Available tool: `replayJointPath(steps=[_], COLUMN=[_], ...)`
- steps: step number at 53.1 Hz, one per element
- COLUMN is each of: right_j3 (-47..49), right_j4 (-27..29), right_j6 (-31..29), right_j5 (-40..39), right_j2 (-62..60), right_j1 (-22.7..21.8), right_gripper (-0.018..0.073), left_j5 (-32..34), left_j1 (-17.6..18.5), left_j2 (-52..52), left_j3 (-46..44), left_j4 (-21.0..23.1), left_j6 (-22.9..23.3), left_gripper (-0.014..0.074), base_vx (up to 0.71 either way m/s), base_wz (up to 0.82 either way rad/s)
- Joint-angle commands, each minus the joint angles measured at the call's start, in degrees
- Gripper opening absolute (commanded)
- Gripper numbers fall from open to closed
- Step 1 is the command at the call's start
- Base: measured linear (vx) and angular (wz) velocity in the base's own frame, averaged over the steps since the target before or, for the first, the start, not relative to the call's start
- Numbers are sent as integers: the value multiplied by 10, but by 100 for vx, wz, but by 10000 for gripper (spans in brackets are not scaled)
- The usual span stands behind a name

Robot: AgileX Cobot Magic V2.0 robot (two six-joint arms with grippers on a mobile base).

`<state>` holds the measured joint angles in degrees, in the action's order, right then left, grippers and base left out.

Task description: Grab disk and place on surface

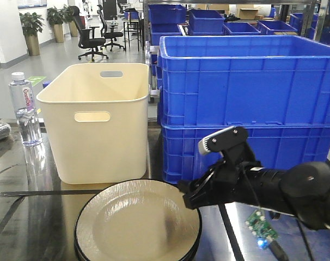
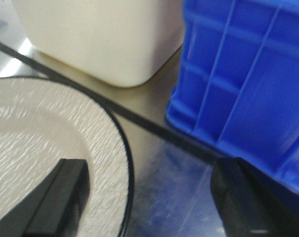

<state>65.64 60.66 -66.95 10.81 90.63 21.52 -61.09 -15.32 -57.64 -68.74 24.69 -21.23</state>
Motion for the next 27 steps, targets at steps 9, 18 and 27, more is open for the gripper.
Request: replayJointPath(steps=[9, 18, 27], right_j3=[-12, -81, -167], right_j4=[-49, -67, -64], right_j6=[-1, 31, 102], right_j5=[-26, -26, -32], right_j2=[-131, -263, -402], right_j1=[-2, -2, -2], right_gripper=[225, -15, -9], left_j5=[77, 182, 273], left_j1=[-1, -1, 1], left_j2=[10, 61, 164], left_j3=[16, 124, 268], left_j4=[-262, -214, -48], left_j6=[144, 119, -34], left_gripper=[-5, -5, -5], base_vx=[0, 0, 0], base_wz=[0, 0, 0])
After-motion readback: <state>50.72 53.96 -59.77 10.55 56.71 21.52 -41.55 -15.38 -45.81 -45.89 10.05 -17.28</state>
